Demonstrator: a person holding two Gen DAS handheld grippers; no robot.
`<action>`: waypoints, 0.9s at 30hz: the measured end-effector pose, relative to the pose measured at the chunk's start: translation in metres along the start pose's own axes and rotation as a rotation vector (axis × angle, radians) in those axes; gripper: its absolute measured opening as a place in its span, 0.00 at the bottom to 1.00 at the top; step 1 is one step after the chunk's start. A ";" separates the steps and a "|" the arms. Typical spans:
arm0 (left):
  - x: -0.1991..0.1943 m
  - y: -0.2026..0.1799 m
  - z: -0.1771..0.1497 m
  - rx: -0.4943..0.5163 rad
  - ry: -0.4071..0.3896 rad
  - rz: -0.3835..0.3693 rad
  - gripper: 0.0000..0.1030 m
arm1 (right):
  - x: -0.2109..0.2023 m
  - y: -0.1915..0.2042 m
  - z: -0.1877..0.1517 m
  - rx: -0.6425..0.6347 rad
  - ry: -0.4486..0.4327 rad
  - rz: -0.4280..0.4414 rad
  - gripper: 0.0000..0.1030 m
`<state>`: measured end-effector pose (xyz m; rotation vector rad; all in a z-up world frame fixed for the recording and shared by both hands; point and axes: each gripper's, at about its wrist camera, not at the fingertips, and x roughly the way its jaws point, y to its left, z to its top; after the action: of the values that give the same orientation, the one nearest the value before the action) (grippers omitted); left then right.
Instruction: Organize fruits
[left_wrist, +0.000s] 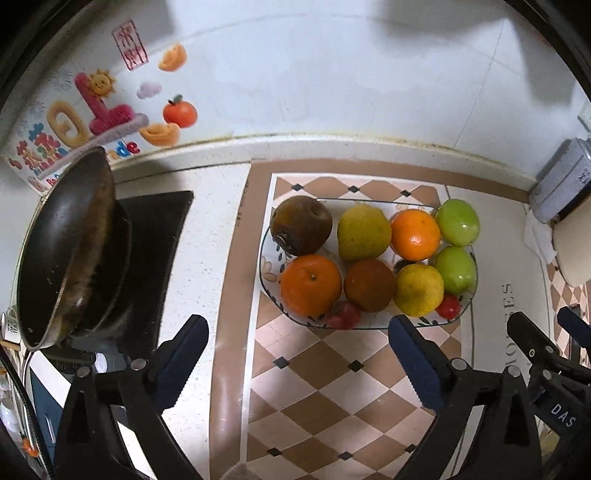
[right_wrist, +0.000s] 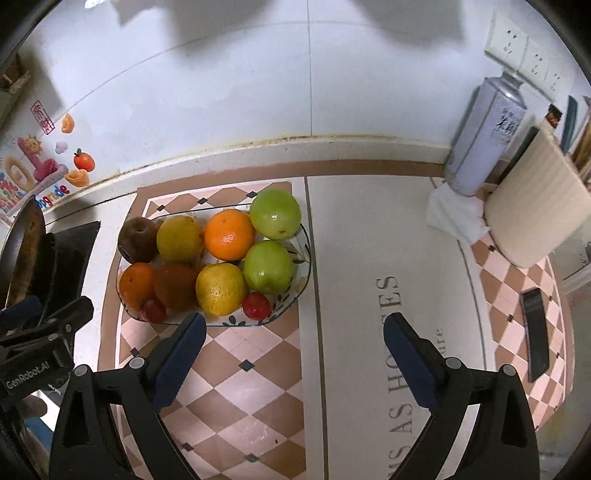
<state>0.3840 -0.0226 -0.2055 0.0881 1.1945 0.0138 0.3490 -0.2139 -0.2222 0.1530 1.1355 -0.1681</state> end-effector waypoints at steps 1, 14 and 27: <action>-0.004 0.001 -0.001 -0.002 -0.006 -0.002 0.97 | -0.007 0.000 -0.002 0.001 -0.010 -0.001 0.96; -0.102 0.016 -0.042 -0.005 -0.148 -0.033 0.97 | -0.130 -0.002 -0.046 -0.011 -0.151 0.028 0.96; -0.214 0.022 -0.115 0.020 -0.302 -0.075 0.97 | -0.255 -0.007 -0.120 -0.022 -0.294 0.041 0.98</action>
<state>0.1997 -0.0060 -0.0471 0.0598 0.8951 -0.0752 0.1360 -0.1815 -0.0404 0.1275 0.8401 -0.1364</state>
